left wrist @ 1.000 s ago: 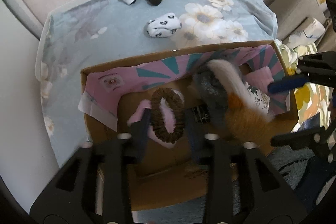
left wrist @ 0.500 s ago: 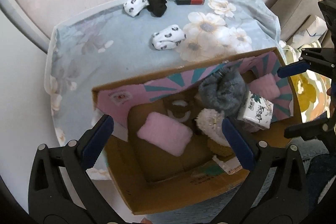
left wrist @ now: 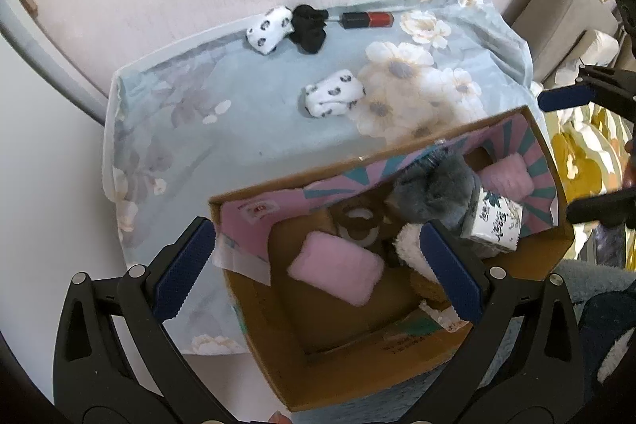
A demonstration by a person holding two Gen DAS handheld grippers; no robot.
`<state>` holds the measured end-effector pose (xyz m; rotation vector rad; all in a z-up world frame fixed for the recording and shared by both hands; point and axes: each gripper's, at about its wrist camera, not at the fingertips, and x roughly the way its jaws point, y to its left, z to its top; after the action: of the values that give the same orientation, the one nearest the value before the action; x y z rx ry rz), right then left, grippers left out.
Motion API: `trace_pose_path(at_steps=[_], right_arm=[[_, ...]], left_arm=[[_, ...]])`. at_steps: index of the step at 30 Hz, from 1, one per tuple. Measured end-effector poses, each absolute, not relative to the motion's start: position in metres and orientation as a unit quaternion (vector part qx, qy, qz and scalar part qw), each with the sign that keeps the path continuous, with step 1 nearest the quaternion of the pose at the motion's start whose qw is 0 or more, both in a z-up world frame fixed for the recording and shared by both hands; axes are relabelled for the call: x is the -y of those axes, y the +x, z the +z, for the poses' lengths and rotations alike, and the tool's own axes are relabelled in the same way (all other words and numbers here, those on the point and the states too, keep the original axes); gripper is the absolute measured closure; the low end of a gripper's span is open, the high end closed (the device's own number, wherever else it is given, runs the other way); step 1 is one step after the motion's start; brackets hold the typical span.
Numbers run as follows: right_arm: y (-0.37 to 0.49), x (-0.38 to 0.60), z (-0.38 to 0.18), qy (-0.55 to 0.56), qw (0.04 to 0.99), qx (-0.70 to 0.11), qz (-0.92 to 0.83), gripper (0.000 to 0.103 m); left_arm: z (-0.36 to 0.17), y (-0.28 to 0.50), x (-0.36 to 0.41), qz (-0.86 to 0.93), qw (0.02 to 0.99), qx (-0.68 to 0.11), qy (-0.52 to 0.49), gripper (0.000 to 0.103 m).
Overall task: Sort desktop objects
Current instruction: 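Move both open tools back over the bed items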
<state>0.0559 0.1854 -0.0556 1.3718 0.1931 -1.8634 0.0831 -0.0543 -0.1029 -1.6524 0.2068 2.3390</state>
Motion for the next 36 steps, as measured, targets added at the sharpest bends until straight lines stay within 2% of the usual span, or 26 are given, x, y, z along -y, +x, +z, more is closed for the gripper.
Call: trace_pose_path(at_steps=[5,12,17,26,30,33,36], right_arm=[[0.041,-0.192,-0.048,0.546,0.384,-0.061,-0.742,0.000],[0.027,-0.191,-0.045,0.568,0.365,-0.089,-0.732,0.000],[0.009,-0.192,-0.039,0.560,0.317,-0.099,-0.759,0.000],[-0.035,-0.177,-0.077,0.594,0.265,-0.096,-0.754,0.000],[-0.077,-0.180,-0.105,0.604,0.201,-0.055,-0.769,0.000],[-0.114,-0.179,-0.131,0.603,0.144,0.006,-0.784,0.000],[-0.145,-0.171,-0.155,0.597,0.093,0.031,-0.796,0.000]], left_arm=[[-0.094,0.070,0.066,0.814,0.127,-0.068,-0.563,0.000],[-0.086,0.045,0.080,0.822,0.111,-0.081,-0.553,0.000],[-0.078,0.020,0.086,0.828,0.116,-0.095,-0.540,0.000],[-0.090,-0.042,0.078,0.835,0.149,-0.098,-0.521,0.000],[-0.111,-0.077,0.068,0.846,0.140,-0.131,-0.498,0.000],[-0.134,-0.106,0.068,0.845,0.132,-0.112,-0.507,0.000],[-0.159,-0.130,0.066,0.845,0.126,-0.110,-0.509,0.003]])
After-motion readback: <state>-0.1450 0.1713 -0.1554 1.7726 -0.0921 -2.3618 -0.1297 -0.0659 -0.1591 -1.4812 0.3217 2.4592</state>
